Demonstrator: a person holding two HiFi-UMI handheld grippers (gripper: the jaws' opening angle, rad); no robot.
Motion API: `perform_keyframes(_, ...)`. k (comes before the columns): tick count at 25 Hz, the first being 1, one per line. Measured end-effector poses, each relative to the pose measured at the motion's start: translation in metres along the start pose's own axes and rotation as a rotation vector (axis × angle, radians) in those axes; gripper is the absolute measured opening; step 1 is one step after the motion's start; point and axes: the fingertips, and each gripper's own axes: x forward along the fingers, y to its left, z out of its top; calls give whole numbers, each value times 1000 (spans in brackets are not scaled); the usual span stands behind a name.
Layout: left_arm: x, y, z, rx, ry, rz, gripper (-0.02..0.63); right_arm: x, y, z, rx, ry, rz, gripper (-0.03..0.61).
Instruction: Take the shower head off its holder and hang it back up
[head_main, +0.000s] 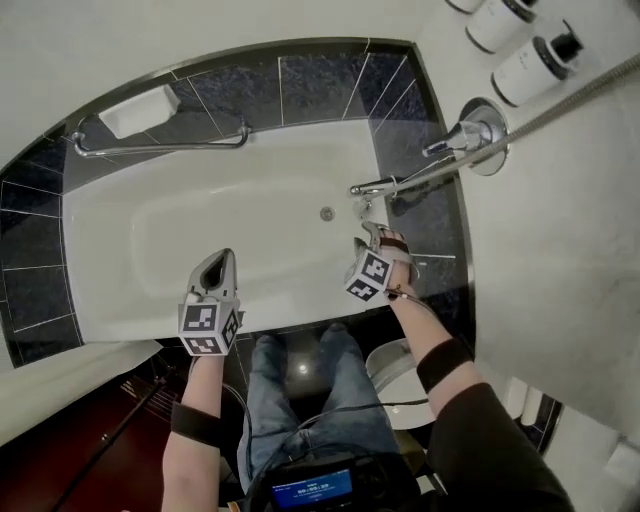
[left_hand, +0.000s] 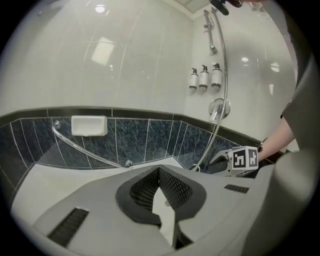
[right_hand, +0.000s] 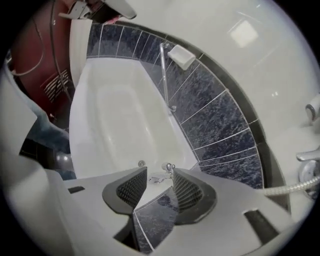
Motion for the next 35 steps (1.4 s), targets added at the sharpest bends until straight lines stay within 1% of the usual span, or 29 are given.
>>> perform_keyframes(3, -39, 3, 33, 0, -25, 26, 0, -56, -12, 15, 120, -57, -9, 109)
perform_keyframes(5, -61, 5, 56, -13, -53, 46, 0, -89, -25, 22, 210, -100, -20, 62)
perform_keyframes(7, -78, 10, 75, -15, -75, 63, 0, -117, -40, 28, 308, -147, -32, 28)
perform_keyframes(10, -102, 15, 104, 1, -109, 83, 0, -156, -59, 36, 444, -218, -39, 23)
perform_keyframes(13, -125, 16, 134, 20, -148, 84, 0, -195, -81, 47, 574, -305, -42, 23)
perform_keyframes(18, -148, 15, 165, 44, -179, 82, 0, -249, -123, 66, 712, -445, -68, 25)
perform_keyframes(21, -155, 16, 179, 50, -202, 92, 0, -263, -146, 63, 775, -511, -93, 25)
perform_keyframes(25, -165, 15, 190, 46, -230, 87, 0, -287, -161, 61, 830, -562, -108, 25)
perform_keyframes(29, -175, 14, 193, 44, -236, 73, 0, -295, -162, 45, 855, -556, -137, 25)
perform_keyframes(35, -179, 12, 194, 53, -249, 66, 0, -297, -156, 27, 888, -532, -146, 25)
